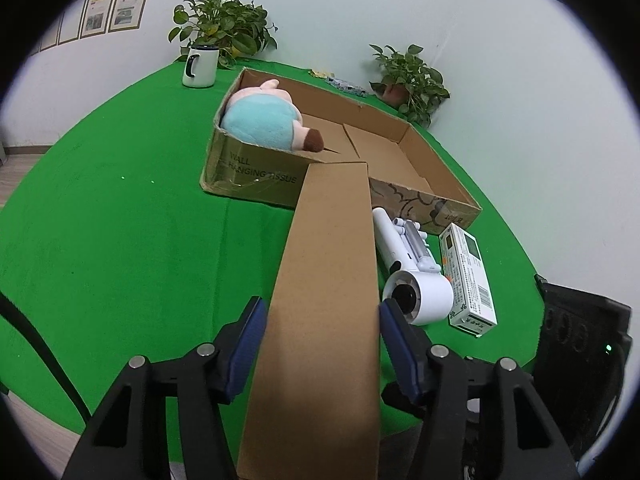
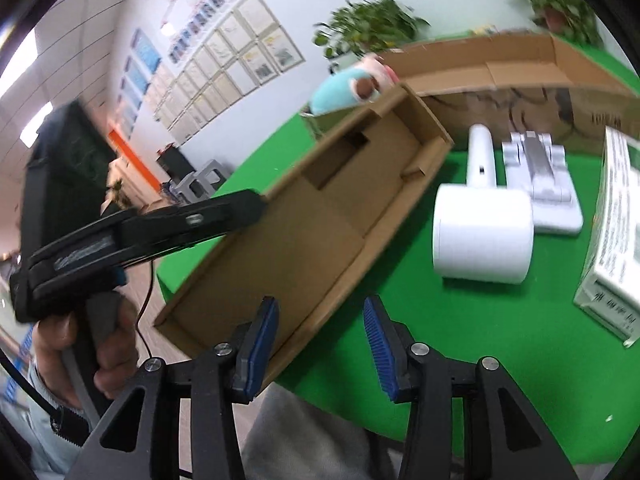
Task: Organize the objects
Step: 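Grasp the long cardboard insert tray by its rim with the left gripper, then lift the cardboard insert with the left gripper and carry it over the box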
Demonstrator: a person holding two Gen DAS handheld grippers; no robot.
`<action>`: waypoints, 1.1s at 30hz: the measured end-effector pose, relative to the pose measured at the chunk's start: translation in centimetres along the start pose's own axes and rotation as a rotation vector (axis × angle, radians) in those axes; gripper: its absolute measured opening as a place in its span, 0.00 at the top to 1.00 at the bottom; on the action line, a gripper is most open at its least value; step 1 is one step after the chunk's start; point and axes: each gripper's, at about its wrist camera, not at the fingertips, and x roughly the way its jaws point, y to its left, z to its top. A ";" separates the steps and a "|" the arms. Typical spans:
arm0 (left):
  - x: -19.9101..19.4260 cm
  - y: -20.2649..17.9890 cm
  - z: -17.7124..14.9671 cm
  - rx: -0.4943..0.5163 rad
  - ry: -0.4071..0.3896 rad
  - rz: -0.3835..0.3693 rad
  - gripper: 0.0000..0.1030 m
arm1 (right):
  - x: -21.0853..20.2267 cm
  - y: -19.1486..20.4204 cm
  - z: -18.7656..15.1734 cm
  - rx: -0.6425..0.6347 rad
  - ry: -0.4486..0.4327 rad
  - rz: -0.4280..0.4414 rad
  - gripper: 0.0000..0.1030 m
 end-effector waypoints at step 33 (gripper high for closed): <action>2.8 -1.1 -3.5 -0.006 0.151 0.006 0.79 | 1.5 2.3 1.7 -0.062 0.040 -0.305 0.75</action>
